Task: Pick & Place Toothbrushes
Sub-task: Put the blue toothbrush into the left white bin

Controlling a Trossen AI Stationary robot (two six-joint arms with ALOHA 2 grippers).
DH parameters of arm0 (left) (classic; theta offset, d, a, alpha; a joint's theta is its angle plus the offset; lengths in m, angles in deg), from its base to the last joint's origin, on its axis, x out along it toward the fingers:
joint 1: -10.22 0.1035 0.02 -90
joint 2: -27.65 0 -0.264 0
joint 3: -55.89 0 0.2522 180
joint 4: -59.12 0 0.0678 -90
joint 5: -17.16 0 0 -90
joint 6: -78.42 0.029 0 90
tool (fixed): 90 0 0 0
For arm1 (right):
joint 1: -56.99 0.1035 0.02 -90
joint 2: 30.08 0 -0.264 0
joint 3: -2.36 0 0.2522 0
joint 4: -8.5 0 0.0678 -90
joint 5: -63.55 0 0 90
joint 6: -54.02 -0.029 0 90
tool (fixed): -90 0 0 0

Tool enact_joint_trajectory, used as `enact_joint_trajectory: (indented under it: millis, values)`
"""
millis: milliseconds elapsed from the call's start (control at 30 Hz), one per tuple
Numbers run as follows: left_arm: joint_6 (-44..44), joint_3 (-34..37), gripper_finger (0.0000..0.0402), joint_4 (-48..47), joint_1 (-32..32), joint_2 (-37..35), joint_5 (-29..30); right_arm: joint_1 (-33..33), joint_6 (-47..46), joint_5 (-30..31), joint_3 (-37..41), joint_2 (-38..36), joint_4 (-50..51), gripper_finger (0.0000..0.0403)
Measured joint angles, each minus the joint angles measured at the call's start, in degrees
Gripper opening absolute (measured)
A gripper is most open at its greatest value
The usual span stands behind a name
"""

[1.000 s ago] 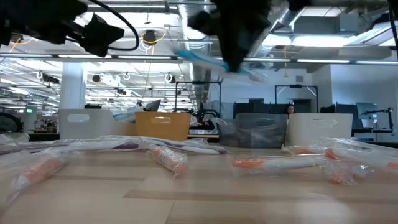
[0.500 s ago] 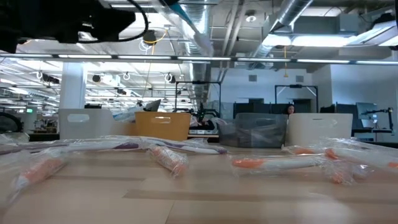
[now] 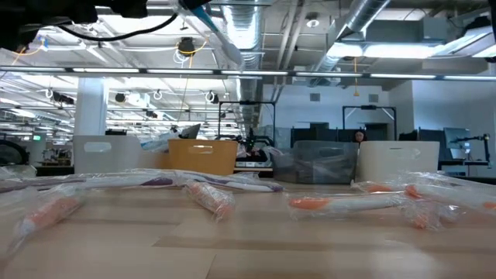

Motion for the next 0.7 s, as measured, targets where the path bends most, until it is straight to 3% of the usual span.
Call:
enact_joint_trajectory:
  millis: [500, 700]
  values:
    - [1.3, 0.0, 0.0297, 0.2, 0.4, 0.0, 1.9, -3.0, 1.4, -0.2, 0.0, 0.0, -3.5, 0.0016]
    - [1.3, 0.0, 0.0248, 0.2, 0.4, 0.0, 2.4, -3.3, 1.5, -0.2, 0.0, 0.0, -4.0, 0.0018]
